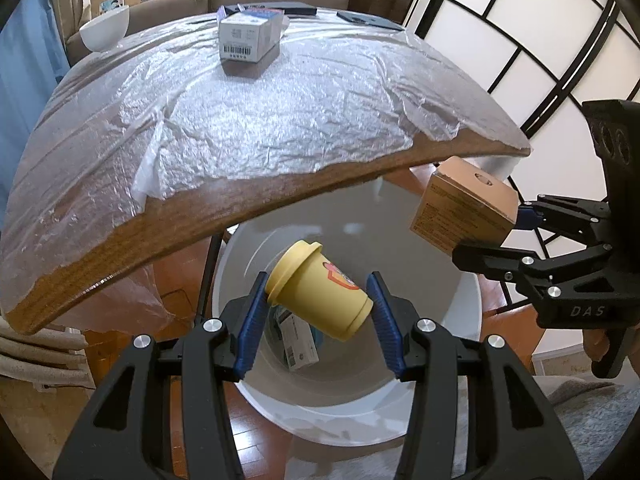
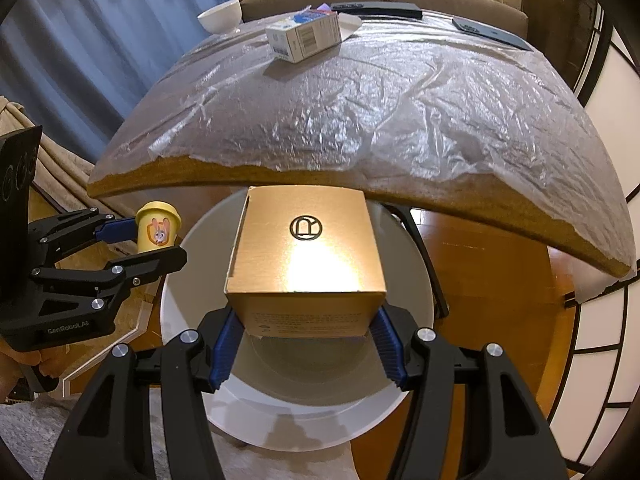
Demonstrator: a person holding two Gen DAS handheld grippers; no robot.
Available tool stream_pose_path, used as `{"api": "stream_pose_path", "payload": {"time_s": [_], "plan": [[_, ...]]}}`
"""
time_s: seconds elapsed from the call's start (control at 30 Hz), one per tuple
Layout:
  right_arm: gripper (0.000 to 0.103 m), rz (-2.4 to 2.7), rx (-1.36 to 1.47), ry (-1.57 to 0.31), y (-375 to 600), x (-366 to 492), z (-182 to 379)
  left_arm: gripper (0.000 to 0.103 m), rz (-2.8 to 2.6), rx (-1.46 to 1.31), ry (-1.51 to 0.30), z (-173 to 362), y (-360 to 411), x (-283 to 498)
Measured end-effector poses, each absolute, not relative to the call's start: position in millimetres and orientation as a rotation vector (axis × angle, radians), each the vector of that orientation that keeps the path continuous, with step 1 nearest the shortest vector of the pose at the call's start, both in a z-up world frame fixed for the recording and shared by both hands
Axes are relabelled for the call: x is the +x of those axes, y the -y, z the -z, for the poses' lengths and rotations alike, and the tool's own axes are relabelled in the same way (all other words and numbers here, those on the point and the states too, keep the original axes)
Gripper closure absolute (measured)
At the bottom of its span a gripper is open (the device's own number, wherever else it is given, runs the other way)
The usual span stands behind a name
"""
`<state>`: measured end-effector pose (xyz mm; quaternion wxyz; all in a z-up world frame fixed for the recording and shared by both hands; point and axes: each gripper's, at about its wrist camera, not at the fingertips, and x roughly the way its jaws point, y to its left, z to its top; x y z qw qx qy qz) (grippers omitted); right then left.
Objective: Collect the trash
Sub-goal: 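Carry the yellow cup and gold box over the white bin with both tools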
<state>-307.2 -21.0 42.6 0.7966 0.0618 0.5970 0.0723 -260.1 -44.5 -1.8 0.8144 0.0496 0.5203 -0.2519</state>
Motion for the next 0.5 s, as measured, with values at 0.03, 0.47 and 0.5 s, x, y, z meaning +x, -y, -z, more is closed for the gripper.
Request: {"api": "stream_pose_path", "payload": {"time_s": [0.03,0.47,0.5], "plan": [[0.046,-0.158,0.131,-1.287,20.7,-307.8,-41.3,0.052,0.537,0.106,-1.114,3.8,44.2,-261.2],[0.046,-0.173,0.149,-1.348,21.1,-314.1,-17.1,0.052,0.519,0.121,-1.169,29.2,42.8,-263.3],[0.046,-0.173,0.148,-1.352,21.2,-313.9,-15.0,0.052,0.516,0.124,-1.173,31.8,42.9,-263.1]]}}
